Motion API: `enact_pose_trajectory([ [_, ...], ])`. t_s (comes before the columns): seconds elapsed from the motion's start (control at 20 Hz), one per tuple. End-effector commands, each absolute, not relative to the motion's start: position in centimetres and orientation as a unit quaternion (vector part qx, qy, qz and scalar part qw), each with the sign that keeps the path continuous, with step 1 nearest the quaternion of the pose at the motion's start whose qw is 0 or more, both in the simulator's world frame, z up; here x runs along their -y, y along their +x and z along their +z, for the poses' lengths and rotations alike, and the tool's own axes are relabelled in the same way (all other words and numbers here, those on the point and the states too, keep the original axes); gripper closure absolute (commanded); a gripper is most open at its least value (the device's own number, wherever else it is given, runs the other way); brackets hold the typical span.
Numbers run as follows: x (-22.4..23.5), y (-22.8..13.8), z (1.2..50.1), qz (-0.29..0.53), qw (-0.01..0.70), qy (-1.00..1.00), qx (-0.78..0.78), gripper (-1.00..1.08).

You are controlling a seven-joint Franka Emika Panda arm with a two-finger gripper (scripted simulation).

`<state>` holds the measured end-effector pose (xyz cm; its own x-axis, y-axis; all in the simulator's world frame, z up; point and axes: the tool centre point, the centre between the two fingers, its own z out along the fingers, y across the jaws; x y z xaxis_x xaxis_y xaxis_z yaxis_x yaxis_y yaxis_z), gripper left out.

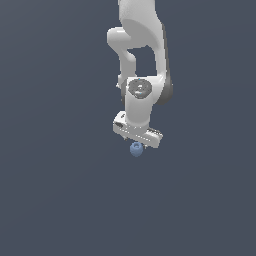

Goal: Pick up the object and move it to a goal position.

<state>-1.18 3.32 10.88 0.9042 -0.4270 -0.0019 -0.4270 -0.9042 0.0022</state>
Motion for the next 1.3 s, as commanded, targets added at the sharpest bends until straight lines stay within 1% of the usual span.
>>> enact_pose_trajectory([
  [0.0,-3.7,-1.3,10.5,-0.001,0.000,0.972,0.234,-0.92],
  [0.6,-4.2,-1.5,9.7,0.000,0.000,0.968,0.251,-0.92],
  [1.05,-4.2,-1.6,5.7,0.000,0.000,0.968,0.253,-0.92],
  [1.25,-4.2,-1.5,5.0,0.000,0.000,0.967,0.253,-0.92],
])
